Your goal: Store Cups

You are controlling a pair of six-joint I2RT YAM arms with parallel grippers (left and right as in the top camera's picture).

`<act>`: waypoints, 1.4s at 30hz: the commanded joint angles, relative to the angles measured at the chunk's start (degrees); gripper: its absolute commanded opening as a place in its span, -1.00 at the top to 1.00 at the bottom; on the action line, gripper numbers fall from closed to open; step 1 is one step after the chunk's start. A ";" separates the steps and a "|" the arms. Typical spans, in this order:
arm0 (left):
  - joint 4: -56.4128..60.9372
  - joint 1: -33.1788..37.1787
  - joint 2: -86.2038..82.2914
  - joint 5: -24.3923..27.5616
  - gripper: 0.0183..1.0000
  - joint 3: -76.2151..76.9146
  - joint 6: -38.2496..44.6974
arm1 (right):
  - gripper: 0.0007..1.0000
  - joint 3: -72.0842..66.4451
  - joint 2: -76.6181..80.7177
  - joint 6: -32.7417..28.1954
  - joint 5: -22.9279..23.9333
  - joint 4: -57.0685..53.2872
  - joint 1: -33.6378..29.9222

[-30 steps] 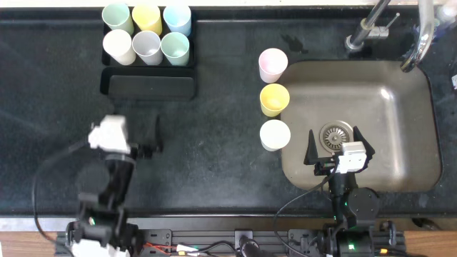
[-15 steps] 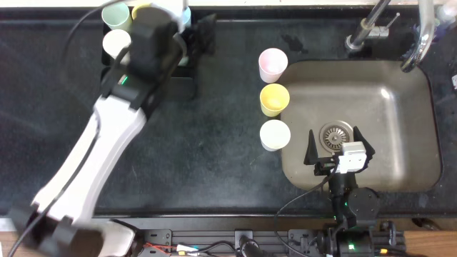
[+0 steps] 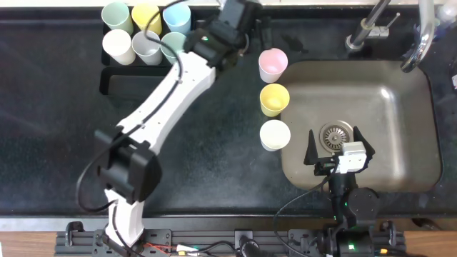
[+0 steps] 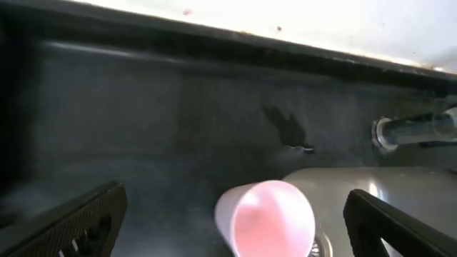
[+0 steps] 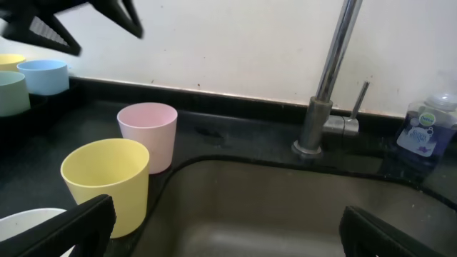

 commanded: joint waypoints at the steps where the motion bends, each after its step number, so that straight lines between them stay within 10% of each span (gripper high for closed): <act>1: -1.27 -1.88 4.68 -1.20 -1.00 4.48 -4.22 | -0.99 -0.76 -0.50 0.22 0.61 0.31 0.35; 24: -9.75 -2.99 13.90 -5.99 -0.88 8.59 -5.20 | -1.00 -0.76 -0.50 0.22 0.61 0.31 0.35; 31: -8.26 -2.99 15.06 -6.19 -0.39 8.59 -4.72 | -0.99 -0.76 -0.50 0.22 0.61 0.31 0.35; 42: -5.86 -3.43 15.04 -5.51 0.97 8.59 -4.59 | -0.99 -0.76 -0.50 0.22 0.61 0.31 0.35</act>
